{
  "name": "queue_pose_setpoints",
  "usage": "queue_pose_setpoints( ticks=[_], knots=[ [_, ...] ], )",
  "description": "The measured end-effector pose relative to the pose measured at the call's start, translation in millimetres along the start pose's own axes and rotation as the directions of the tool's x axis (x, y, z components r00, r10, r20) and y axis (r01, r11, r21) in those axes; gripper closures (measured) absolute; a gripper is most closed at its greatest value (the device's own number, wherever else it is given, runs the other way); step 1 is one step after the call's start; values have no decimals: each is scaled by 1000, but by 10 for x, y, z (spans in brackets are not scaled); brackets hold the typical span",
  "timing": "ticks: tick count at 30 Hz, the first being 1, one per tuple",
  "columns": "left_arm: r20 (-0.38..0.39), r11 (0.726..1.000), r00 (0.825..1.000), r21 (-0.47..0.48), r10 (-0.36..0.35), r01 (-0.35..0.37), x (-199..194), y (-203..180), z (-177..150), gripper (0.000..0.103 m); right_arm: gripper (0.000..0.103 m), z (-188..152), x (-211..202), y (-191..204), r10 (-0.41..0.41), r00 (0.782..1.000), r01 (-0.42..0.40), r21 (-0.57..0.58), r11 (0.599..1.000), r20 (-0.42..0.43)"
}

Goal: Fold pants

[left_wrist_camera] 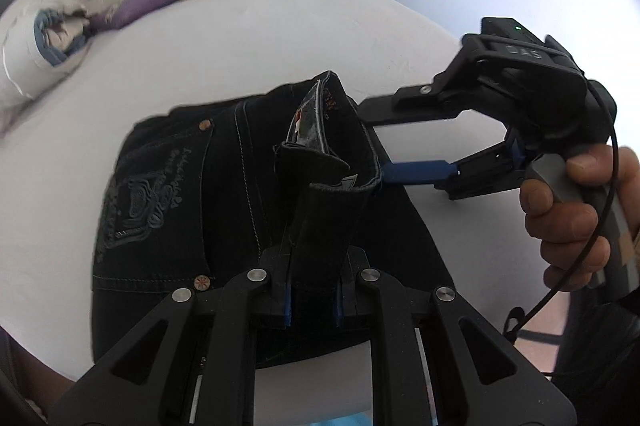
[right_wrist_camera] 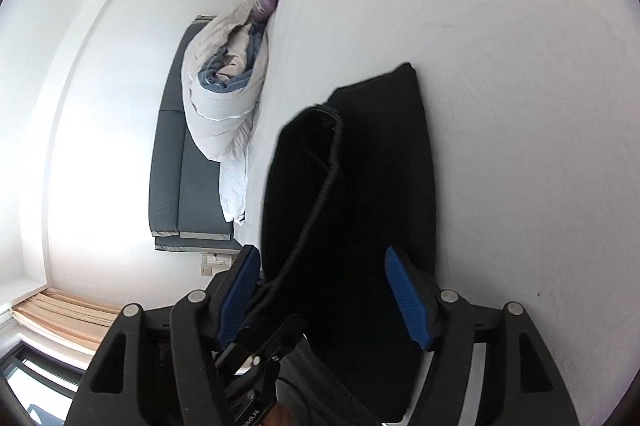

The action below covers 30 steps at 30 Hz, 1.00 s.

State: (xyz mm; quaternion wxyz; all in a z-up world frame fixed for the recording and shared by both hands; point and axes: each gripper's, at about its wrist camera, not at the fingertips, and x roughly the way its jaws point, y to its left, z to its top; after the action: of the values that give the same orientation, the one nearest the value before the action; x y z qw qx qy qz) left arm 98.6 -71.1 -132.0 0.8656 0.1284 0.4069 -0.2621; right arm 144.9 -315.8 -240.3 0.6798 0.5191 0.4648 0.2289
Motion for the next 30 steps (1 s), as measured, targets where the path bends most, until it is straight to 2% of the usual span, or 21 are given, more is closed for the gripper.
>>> queue_pose_setpoints(
  ticks=[3,6,8,9,11,13,16,22,30],
  knots=[
    [20,994,998,87,62,-63,-6,-161,20,91,34,19,90,10,34,999,-33,26,999,-19],
    [34,981,994,157,106,-110,26,-325,9,91,32,56,176,100,31,999,-30,13,999,-33],
    [48,968,990,205,135,-142,-65,-513,-222,91,32,63,188,143,10,999,-11,-8,1000,-38],
    [54,962,988,224,146,-155,-86,-602,-283,91,32,90,220,166,-26,999,25,-17,1000,-42],
    [66,947,983,264,171,-183,-70,-653,-354,91,41,149,300,175,-97,993,95,-34,995,-67],
    [79,930,978,302,195,-210,-54,-762,-411,91,73,180,372,203,-159,983,151,-89,984,-91],
    [79,918,975,329,206,-221,38,-813,-405,91,84,157,347,265,-186,979,172,-154,973,-81],
    [114,885,970,397,216,-244,47,-990,-470,91,85,159,203,268,-154,987,143,-183,973,-48],
    [68,885,976,412,206,-216,370,-1036,-508,90,86,164,196,122,-184,983,177,-189,966,-19]
  ],
)
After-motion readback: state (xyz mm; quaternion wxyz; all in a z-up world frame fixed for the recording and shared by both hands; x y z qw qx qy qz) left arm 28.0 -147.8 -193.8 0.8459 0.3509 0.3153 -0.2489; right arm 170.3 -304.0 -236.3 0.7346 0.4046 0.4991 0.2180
